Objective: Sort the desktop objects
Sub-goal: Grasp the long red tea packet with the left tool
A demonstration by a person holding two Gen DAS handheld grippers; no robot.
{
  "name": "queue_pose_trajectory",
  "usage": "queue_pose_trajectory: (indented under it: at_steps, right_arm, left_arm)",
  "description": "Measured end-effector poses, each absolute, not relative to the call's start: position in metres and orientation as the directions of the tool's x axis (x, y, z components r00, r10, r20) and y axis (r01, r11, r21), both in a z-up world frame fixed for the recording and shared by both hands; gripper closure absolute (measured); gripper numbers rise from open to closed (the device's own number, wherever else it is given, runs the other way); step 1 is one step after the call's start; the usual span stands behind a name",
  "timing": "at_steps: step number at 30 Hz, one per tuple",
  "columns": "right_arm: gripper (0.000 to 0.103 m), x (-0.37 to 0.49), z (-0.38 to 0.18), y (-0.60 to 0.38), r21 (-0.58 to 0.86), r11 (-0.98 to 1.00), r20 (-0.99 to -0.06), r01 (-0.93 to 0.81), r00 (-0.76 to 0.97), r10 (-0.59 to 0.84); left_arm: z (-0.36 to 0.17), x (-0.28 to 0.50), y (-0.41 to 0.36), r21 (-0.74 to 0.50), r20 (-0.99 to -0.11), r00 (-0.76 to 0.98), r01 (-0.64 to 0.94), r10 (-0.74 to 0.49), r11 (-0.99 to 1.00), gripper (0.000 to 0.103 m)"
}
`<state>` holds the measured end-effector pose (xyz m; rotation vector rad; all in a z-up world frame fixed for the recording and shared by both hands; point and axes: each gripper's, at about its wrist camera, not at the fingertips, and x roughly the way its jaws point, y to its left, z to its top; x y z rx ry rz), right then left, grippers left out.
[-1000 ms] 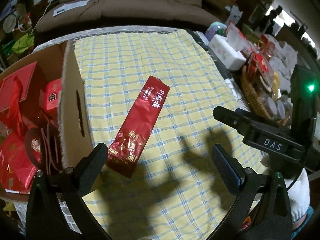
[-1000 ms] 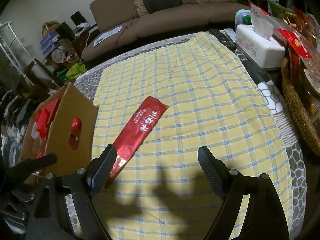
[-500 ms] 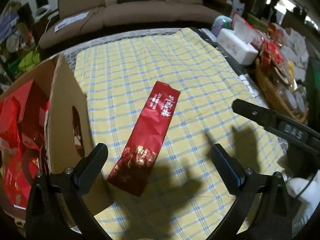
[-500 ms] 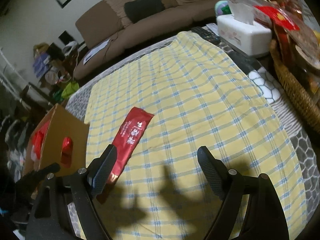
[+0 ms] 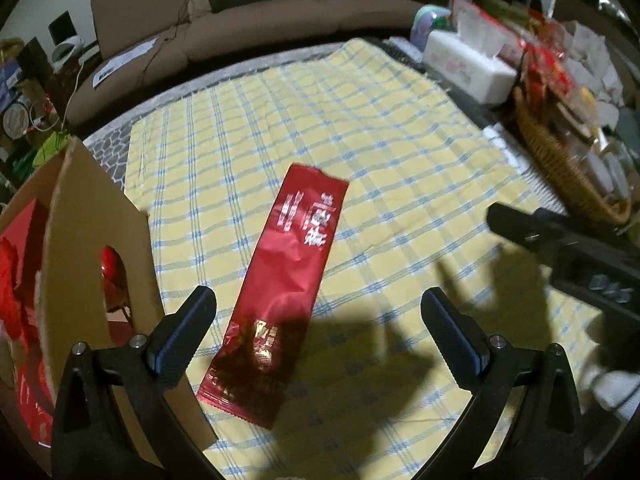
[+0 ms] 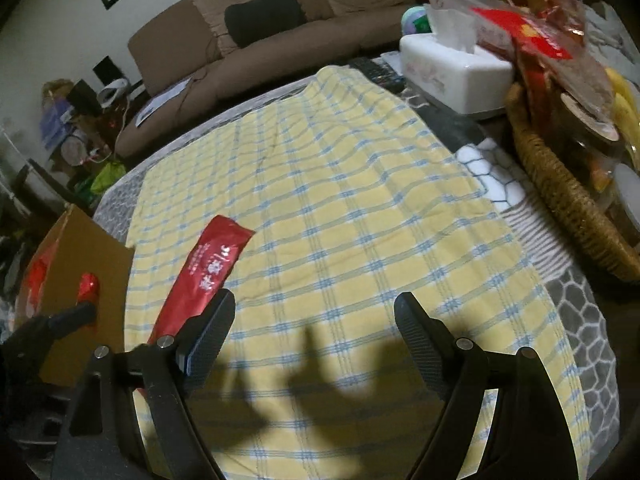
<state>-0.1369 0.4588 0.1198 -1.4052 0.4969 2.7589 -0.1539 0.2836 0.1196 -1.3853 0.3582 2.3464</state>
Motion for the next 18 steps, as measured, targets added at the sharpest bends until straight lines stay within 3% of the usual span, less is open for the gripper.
queue_pose_trajectory:
  at_steps: [18]
  right_arm:
    - [0.019,-0.144,0.089,0.447,0.339,-0.927,-0.799,-0.159,-0.569,-0.194]
  left_arm:
    - [0.052,-0.187,0.268,0.015,-0.917,-0.372,-0.387,0.142,-0.922,0.001]
